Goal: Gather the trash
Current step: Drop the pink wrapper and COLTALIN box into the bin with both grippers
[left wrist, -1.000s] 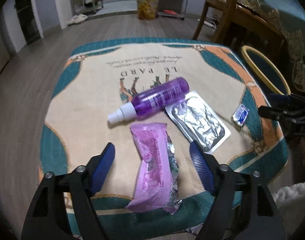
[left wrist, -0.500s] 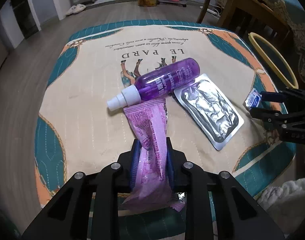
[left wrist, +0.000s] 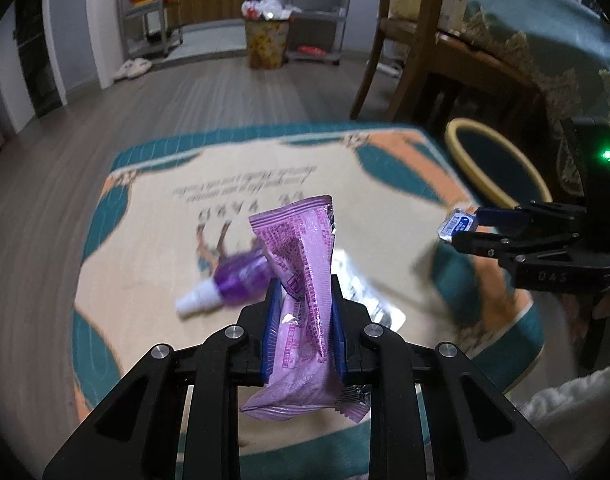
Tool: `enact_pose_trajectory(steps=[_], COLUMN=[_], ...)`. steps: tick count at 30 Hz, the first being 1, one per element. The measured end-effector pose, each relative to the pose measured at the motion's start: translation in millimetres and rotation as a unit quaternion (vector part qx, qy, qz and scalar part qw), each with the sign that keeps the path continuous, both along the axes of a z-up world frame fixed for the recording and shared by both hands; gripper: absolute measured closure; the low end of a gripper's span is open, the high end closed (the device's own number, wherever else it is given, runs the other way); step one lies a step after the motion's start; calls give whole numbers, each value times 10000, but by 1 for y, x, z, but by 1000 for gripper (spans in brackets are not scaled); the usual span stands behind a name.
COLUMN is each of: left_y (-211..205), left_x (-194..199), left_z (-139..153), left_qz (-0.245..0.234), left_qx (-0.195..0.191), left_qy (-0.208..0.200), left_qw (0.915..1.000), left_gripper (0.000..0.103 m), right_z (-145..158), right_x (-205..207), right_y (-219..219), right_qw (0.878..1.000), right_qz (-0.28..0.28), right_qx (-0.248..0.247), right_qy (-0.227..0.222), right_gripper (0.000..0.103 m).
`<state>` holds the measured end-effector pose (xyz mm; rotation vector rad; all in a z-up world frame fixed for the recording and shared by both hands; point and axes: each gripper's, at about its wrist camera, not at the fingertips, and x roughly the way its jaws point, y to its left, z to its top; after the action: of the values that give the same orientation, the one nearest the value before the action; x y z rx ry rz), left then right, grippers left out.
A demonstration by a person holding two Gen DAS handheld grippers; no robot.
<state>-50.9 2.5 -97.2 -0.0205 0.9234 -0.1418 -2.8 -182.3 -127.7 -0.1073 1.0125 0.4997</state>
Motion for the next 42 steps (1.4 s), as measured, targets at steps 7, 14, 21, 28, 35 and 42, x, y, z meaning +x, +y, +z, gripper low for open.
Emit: enact_pose_trajectory(steps=[7,14,21,28,35,42], left_y=[-36,-97,-174,-240,-270,-275], left_x=[27,57,91,119,138,149], left_z=[26,55,53,14,-23,-22], left_qz=[-219,-727,-1415,-2151,-2264,-2131], left_qx=[-120,-173,-326,-371,-480,-730], left_qy=[-340,-707,-743,-431,-31,-156], left_qw=[9991,9947,9866,9749,9729,9742], left_gripper=[79,79,79,79,79,47], right_z=[71,137,105,49,12,12], right_x=[11,20,61,95,104,103], right_y=[-57,-139,-194,-248,-268,-270], right_qw=[9967,9859,9779,9532,9410,9401], right_qz=[-749,-1419,-2033,-2887,-3178,-3174], right_qx=[50,333,237,814,846,1010], right_qy=[-322,-818,-424,391,795,720], right_gripper=[45,45,45,44,44,33])
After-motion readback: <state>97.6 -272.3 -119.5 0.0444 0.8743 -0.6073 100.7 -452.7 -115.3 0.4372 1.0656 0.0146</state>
